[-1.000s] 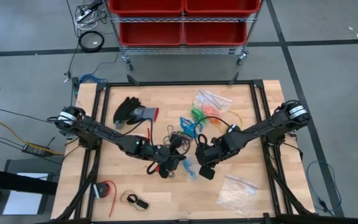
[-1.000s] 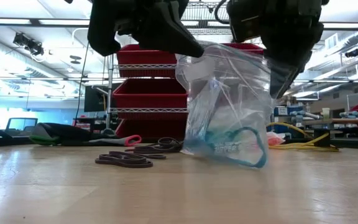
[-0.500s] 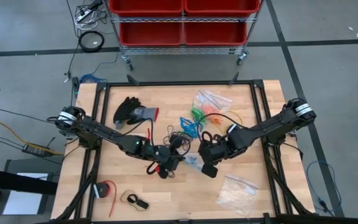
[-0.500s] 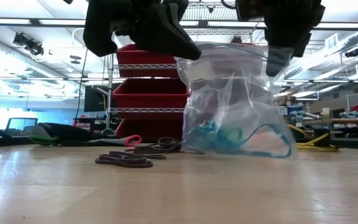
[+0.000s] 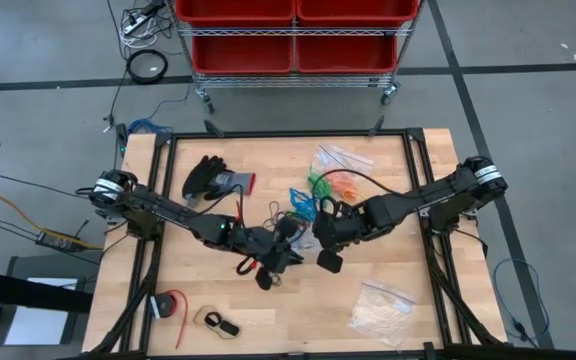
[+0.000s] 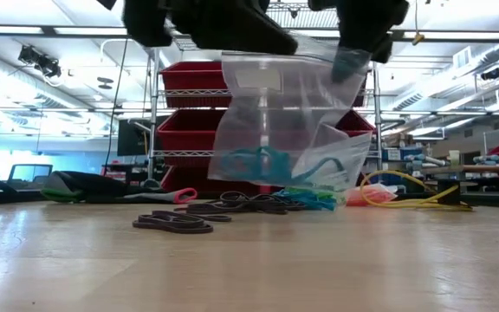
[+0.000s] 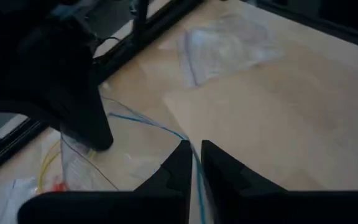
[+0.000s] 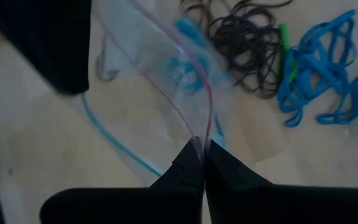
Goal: Sort rubber bands
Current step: Put the blue rubber band into the transparent zip bag
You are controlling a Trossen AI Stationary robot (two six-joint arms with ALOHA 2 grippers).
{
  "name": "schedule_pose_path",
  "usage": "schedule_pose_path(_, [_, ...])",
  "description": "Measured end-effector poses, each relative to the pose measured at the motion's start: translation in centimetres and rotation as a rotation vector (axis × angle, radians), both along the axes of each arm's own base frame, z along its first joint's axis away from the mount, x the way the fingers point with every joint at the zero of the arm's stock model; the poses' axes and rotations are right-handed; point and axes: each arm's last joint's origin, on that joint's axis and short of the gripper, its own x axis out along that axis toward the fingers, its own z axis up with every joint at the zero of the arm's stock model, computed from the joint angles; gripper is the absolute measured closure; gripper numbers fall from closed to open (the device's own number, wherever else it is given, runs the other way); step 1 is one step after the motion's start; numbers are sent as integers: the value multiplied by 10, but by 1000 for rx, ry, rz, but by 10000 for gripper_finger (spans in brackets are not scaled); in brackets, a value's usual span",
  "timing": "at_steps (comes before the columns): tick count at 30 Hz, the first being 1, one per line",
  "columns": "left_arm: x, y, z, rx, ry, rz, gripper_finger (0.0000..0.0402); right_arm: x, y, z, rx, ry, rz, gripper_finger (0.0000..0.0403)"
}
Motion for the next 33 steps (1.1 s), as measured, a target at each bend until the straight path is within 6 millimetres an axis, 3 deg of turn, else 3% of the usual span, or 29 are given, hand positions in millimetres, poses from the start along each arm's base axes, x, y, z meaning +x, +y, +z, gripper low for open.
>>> schedule_pose_path(6, [5, 13, -15, -81, 88, 56, 357, 0, -11, -1, -35, 28, -15, 403])
schedule_pose_path(11, [8, 9, -5, -145, 1, 48, 347, -2, -16, -3, -41, 62, -31, 403])
schedule_pose_path(15, [9, 7, 8, -188, -85, 55, 314, -4, -17, -4, -41, 81, -49, 403])
schedule_pose_path(24, [-3, 15, 20, -139, -64, 202, 201, -10, -12, -5, -61, 121, -67, 403])
schedule_pose_path(28, [-14, 20, 16, -80, 28, 349, 174, -10, -11, -5, -63, 128, -72, 403])
schedule_pose_path(33, [-26, 26, -1, -71, 147, 471, 172, -10, -11, -5, -63, 125, -78, 403])
